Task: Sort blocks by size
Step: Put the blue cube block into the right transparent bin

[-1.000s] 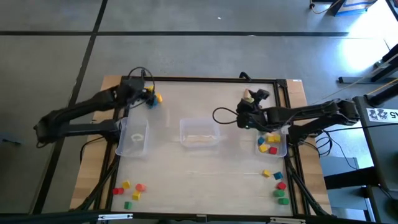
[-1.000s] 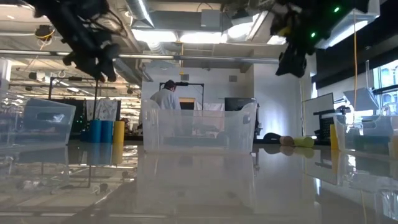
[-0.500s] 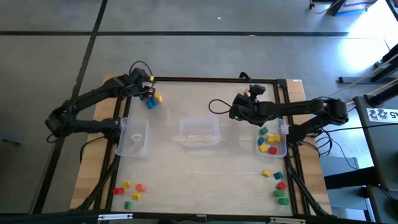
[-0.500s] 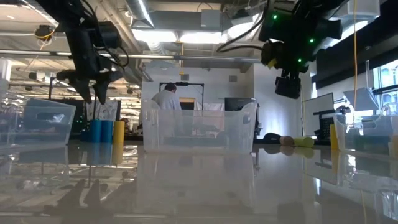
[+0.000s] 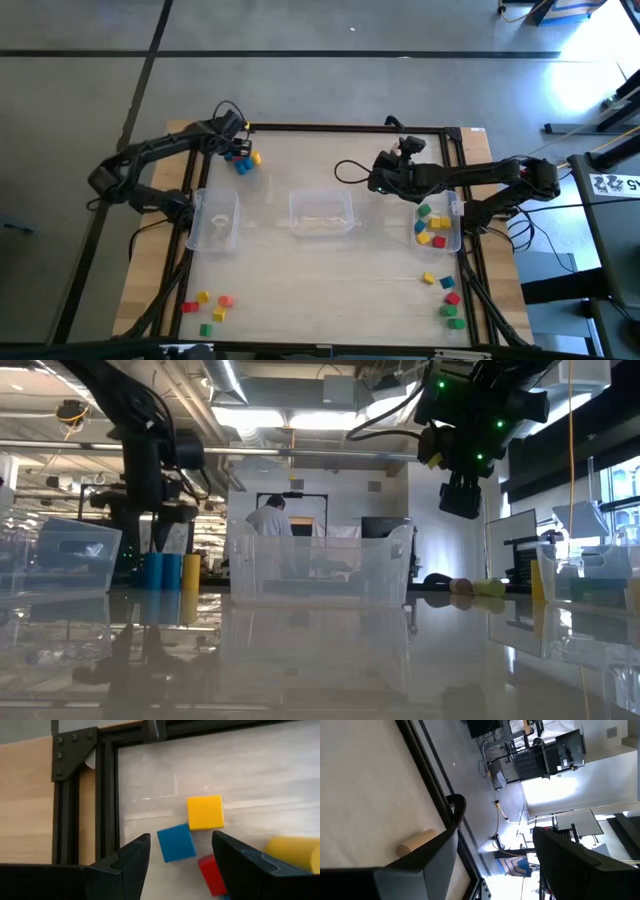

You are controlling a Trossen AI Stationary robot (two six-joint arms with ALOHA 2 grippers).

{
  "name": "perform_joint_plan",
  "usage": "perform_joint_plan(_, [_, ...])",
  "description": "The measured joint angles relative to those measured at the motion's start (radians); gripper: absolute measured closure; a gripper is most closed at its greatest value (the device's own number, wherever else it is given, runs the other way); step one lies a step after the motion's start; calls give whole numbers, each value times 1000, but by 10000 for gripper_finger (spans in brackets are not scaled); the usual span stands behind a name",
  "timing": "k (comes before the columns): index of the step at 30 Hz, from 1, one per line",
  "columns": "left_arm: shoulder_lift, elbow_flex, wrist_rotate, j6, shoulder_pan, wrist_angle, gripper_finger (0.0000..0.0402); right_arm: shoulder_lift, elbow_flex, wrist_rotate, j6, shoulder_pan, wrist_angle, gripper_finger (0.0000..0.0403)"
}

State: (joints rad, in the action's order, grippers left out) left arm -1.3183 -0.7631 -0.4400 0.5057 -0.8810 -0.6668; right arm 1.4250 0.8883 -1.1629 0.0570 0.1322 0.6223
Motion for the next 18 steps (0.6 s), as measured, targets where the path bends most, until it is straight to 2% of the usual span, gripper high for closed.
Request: perform_joint_plan(18, [-125, -1, 2, -13, -8, 24, 192, 0, 0, 55, 1, -1, -3, 139])
